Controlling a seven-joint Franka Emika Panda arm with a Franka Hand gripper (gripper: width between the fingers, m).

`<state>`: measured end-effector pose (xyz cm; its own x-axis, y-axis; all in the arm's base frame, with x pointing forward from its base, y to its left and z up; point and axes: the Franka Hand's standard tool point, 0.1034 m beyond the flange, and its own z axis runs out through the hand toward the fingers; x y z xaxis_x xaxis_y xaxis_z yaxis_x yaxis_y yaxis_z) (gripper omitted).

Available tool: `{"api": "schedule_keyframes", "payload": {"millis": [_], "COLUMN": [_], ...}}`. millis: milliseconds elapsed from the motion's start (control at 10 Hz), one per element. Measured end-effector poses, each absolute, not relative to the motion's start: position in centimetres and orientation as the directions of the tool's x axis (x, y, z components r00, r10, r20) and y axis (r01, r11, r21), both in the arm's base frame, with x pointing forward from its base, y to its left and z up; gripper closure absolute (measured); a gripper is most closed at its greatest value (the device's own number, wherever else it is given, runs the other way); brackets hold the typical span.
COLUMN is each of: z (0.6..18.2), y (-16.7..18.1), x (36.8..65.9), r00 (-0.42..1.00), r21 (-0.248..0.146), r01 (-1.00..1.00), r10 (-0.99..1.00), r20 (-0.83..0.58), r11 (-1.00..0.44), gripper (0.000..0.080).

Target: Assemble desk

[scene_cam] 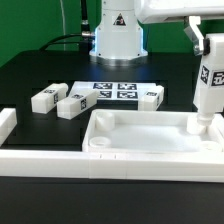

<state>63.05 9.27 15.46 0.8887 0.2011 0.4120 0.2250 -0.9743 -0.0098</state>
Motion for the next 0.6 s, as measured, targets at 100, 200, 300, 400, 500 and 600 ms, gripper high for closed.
{"api": "schedule_keyframes", "payload": {"millis": [100,200,300,400,500,600], "z": [15.4,15.5,15.2,14.8,14.4,14.1], "y": [9.4,9.6,9.7,9.7,9.8,9.8], "x": [63.4,63.7,63.8,64.0,64.3,64.4], "r00": [0.888,0.885,0.887,0.888,0.889,0.889], "r21": [-0.011,-0.011,-0.012,-0.014,-0.016,-0.016], "r01": [0.226,0.229,0.229,0.229,0.228,0.230], "r10": [0.201,0.203,0.203,0.203,0.202,0.204], "r20": [0.413,0.418,0.415,0.414,0.412,0.410], "r11": [-0.974,-0.973,-0.973,-0.973,-0.973,-0.973], "gripper": [0.0509,0.0509,0.0509,0.0509,0.0509,0.0509]}}
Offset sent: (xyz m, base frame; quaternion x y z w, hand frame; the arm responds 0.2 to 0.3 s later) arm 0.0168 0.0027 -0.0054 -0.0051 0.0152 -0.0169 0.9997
